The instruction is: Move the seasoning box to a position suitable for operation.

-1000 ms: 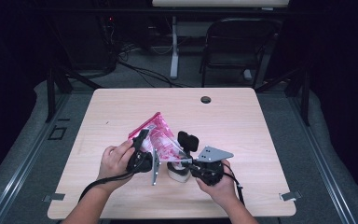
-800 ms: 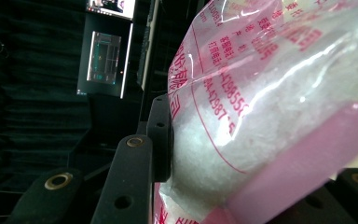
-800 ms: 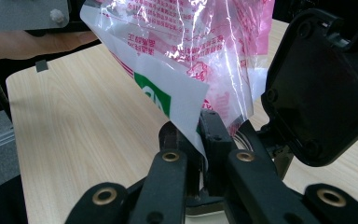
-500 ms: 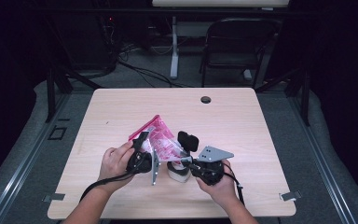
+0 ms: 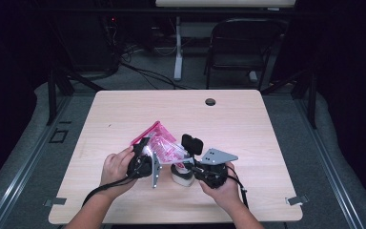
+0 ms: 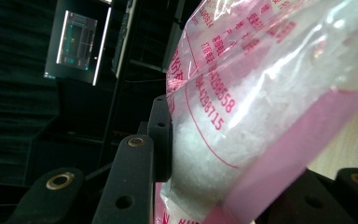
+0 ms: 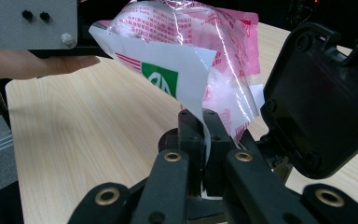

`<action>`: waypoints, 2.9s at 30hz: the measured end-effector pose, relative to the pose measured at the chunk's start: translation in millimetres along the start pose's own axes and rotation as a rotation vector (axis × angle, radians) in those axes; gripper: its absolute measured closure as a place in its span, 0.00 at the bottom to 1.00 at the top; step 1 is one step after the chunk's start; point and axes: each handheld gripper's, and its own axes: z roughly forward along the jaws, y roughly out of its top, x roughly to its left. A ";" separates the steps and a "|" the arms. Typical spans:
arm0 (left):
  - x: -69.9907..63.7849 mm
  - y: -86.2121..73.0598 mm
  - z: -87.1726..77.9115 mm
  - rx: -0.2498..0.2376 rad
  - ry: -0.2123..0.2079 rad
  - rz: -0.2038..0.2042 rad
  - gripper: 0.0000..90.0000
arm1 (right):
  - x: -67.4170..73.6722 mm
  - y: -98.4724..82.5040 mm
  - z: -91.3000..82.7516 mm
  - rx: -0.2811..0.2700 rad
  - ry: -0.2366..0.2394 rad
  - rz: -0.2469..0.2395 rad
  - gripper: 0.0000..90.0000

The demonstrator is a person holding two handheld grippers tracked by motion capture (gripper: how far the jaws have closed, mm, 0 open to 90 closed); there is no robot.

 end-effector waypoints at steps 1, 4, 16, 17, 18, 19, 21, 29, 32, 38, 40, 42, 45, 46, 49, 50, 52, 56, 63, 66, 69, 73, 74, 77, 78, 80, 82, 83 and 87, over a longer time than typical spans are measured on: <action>0.1 -0.2 0.2 -0.001 -0.001 -0.001 0.79 | 0.0 0.0 0.0 0.000 0.000 0.000 0.98; -0.4 -1.3 1.3 -0.004 -0.012 -0.012 0.79 | -0.1 0.0 0.4 0.000 0.003 0.002 0.98; -2.8 -5.2 3.3 0.014 -0.043 -0.032 0.79 | 0.0 0.6 2.8 0.005 0.006 -0.002 0.97; -2.7 -5.5 3.4 0.015 -0.045 -0.034 0.79 | 0.1 0.8 3.0 0.005 0.007 -0.002 0.97; -2.8 -5.8 3.5 0.015 -0.048 -0.037 0.79 | 0.2 0.8 3.4 0.002 0.008 0.001 0.97; -2.9 -5.9 3.4 0.016 -0.048 -0.038 0.79 | 0.2 0.9 3.6 0.000 0.008 0.002 0.97; -3.7 -6.6 3.4 0.018 -0.057 -0.052 0.79 | 0.0 1.3 4.1 -0.004 0.010 0.002 0.97; -3.6 -6.9 3.7 0.018 -0.066 -0.062 0.79 | 0.2 1.6 4.6 -0.004 0.011 0.001 0.97; -4.3 -7.7 4.5 0.017 -0.075 -0.066 0.79 | 0.3 1.5 4.5 -0.005 0.009 0.003 0.97; -5.0 -9.1 5.9 0.015 -0.097 -0.094 0.79 | 0.0 1.6 4.2 -0.004 0.008 0.001 0.97; -5.3 -9.3 6.1 0.015 -0.099 -0.097 0.79 | 0.0 1.6 4.2 -0.004 0.010 0.002 0.97; -5.5 -9.5 6.3 0.015 -0.103 -0.101 0.79 | 0.0 1.6 4.1 -0.004 0.009 0.002 0.97; -5.3 -9.8 6.9 0.014 -0.112 -0.113 0.79 | -0.2 1.6 4.2 -0.004 0.011 0.003 0.97; -5.4 -10.0 7.0 0.014 -0.115 -0.117 0.79 | -0.3 1.6 4.3 -0.003 0.012 0.004 0.97; -5.5 -10.5 7.5 0.013 -0.122 -0.127 0.79 | -0.2 1.6 4.6 -0.003 0.011 0.003 0.97; -5.4 -11.0 7.6 0.013 -0.126 -0.138 0.79 | 0.0 1.6 4.8 -0.007 0.012 0.006 0.97; -5.3 -11.2 7.7 0.012 -0.129 -0.142 0.79 | 0.0 1.8 4.7 -0.007 0.011 0.006 0.97; -5.4 -12.3 8.2 0.013 -0.145 -0.158 0.79 | -0.1 2.4 5.2 -0.005 0.012 0.004 0.98; -5.9 -15.7 9.9 0.009 -0.178 -0.204 0.79 | 0.5 3.6 5.8 -0.007 0.013 -0.002 0.98; -6.0 -16.6 10.0 0.008 -0.193 -0.227 0.79 | 0.4 4.2 5.7 -0.009 0.014 -0.003 0.98; -6.5 -17.8 10.6 0.009 -0.199 -0.232 0.79 | 0.7 4.9 6.0 -0.013 0.012 -0.004 0.97; -7.3 -19.8 11.7 0.012 -0.212 -0.242 0.79 | 0.7 5.3 6.8 -0.015 0.017 -0.004 0.96; -7.8 -20.5 11.8 0.014 -0.220 -0.249 0.79 | 0.5 5.6 6.9 -0.011 0.016 -0.006 0.96; -8.5 -22.9 13.4 0.016 -0.245 -0.271 0.79 | 0.3 5.6 8.4 -0.013 0.022 -0.003 0.95; -8.7 -24.3 14.0 0.015 -0.259 -0.289 0.80 | 0.8 5.9 9.4 -0.017 0.024 0.000 0.94; -8.4 -25.0 14.2 0.017 -0.267 -0.296 0.80 | 0.8 6.4 9.7 -0.014 0.022 -0.005 0.94; -8.1 -26.3 14.6 0.018 -0.280 -0.305 0.80 | 1.1 6.7 10.4 -0.017 0.022 -0.005 0.93; -8.1 -26.3 14.6 0.018 -0.280 -0.305 0.80 | 1.1 6.7 10.4 -0.017 0.022 -0.005 0.93; -8.3 -27.2 14.7 0.017 -0.286 -0.316 0.80 | 1.1 7.0 11.1 -0.018 0.022 -0.004 0.91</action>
